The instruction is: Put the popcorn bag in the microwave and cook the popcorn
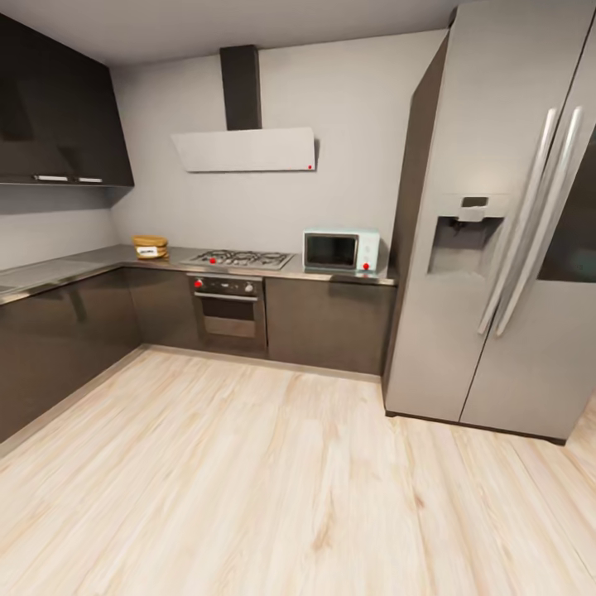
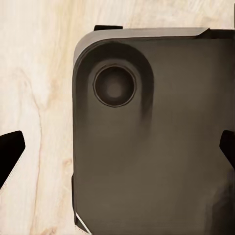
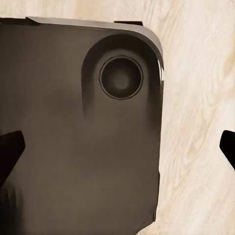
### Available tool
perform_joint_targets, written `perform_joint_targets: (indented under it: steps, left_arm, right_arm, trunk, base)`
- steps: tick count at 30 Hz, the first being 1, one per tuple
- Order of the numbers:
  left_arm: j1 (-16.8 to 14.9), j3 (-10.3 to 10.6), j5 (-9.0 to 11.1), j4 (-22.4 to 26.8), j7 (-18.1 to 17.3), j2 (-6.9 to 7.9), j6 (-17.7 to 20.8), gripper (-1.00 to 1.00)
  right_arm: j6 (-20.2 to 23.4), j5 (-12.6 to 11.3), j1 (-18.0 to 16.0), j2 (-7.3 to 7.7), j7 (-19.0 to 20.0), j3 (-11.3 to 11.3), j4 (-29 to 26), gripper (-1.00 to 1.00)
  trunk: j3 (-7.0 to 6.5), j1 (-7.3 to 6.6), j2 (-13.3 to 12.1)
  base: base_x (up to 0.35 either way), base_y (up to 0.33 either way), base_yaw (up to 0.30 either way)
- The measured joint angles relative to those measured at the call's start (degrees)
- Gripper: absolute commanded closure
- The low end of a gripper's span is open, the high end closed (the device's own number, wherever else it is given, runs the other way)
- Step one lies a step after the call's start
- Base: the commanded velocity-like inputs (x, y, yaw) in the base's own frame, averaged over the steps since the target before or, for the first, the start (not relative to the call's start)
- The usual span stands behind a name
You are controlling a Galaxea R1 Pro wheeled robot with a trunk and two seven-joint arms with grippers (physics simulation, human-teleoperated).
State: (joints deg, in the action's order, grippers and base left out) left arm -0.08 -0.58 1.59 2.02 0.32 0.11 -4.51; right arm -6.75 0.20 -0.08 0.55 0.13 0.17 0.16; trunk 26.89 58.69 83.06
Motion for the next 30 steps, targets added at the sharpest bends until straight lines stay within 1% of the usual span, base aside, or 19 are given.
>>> perform_joint_targets:
  steps: [18,30]
  left_arm:
    - [0.0,0.0,0.0,0.0,0.0,0.00,0.2,-1.00]
    - [0.0,0.0,0.0,0.0,0.1,-0.02,0.2,-1.00]
  right_arm:
    - [-0.1,-0.1,0.0,0.05,0.5,0.0,0.1,-1.00]
    - [-0.1,-0.2,0.0,0.05,0.5,0.0,0.1,-1.00]
  trunk:
    - [0.00,0.00,0.0]
    - [0.00,0.00,0.0]
  base:
    - [0.321,0.004,0.000]
    - [0.321,0.126,0.000]
